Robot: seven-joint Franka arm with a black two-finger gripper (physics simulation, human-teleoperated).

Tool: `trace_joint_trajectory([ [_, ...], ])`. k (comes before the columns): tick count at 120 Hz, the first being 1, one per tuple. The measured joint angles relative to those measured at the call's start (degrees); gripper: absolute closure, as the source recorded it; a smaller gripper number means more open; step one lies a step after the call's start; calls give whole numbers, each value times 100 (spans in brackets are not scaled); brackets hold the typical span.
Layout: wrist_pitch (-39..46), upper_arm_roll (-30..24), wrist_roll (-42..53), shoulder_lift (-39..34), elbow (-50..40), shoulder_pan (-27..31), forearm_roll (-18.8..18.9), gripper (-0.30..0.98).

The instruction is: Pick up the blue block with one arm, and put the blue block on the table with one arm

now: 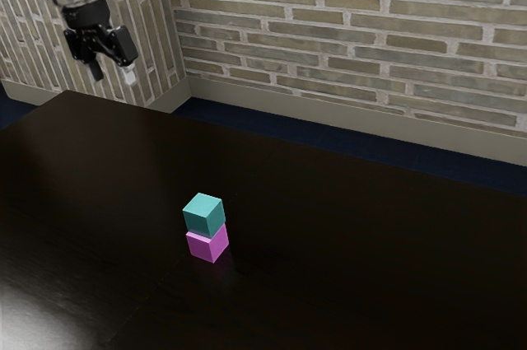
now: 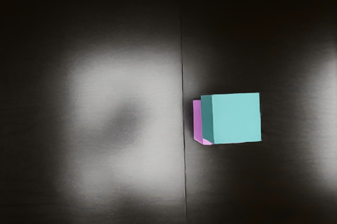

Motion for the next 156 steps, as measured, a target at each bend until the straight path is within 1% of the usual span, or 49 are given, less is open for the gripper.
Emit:
trace_joint_trajectory([
  [5, 77, -159, -21, -4, -64, 87, 78, 3],
  [12, 167, -243, -49, 41, -102, 83, 147, 3],
  [19, 342, -275, -113, 298, -110, 40, 218, 3],
  [26, 575, -312, -239, 647, -117, -139, 251, 2],
  [31, 768, -441, -340, 745, -260, -320, 233, 3],
  [35, 976, -600, -426, 609, -671, -395, 213, 3],
  [42, 1438, -1007, -602, 95, -1744, -279, 196, 3],
  [51, 2049, -1316, -810, -503, -2893, -238, 201, 3],
  [55, 2302, -1433, -894, -665, -3209, -189, 230, 3],
  [61, 2650, -1547, -1012, -725, -3431, -89, 354, 3],
  [77, 3501, -1616, -1275, -229, -3443, 20, 650, 3],
  [92, 3996, -1610, -1480, 208, -3264, 43, 750, 3],
  [100, 4188, -1613, -1573, 320, -3242, 43, 772, 3],
  [121, 4443, -1614, -1774, 404, -3395, -16, 794, 3],
  [156, 4577, -1614, -1980, 570, -3489, 12, 801, 3],
])
